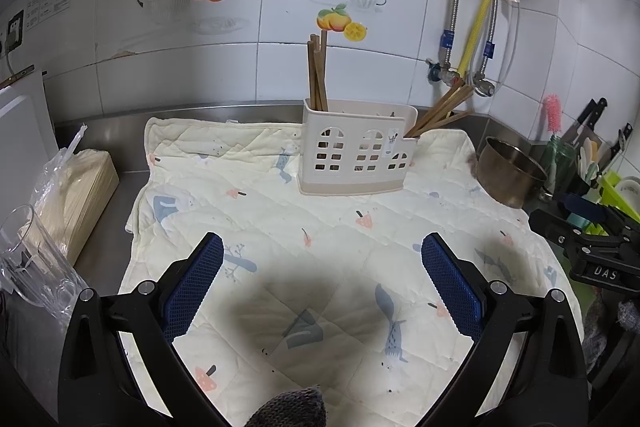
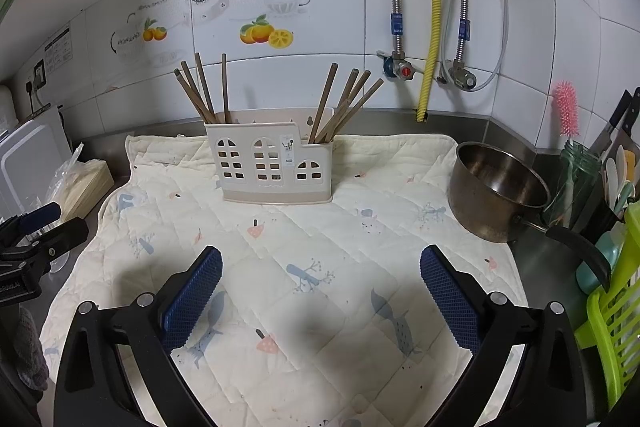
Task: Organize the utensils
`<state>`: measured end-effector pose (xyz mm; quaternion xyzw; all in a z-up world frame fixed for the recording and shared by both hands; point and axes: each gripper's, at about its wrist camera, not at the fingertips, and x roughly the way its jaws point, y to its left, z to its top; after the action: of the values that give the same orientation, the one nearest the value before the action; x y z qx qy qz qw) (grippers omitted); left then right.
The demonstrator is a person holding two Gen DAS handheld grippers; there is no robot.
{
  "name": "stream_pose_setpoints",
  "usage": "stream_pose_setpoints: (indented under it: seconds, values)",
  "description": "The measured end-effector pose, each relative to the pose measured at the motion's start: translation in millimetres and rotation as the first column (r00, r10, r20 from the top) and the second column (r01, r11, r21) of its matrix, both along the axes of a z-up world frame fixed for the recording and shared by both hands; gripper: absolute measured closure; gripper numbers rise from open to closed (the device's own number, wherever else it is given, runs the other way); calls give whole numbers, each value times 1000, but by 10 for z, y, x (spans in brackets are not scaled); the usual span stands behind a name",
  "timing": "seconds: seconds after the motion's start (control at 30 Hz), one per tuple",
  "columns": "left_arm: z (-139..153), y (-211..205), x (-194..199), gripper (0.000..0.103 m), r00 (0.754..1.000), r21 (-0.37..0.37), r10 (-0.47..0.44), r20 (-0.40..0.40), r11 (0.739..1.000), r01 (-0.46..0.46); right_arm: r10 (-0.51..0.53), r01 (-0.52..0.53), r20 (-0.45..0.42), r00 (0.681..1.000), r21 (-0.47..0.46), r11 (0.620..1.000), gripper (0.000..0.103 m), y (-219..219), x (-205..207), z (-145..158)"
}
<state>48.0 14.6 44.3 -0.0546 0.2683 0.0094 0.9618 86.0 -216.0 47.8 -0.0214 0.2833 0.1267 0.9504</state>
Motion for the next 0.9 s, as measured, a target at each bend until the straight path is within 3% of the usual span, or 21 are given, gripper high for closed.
stream_pose_setpoints:
  seconds: [0.9]
  values:
    - [-31, -19, 6, 5, 1000, 6, -6, -12, 1000, 6, 6, -6, -7, 1000, -6, 1000, 7, 36, 3, -44]
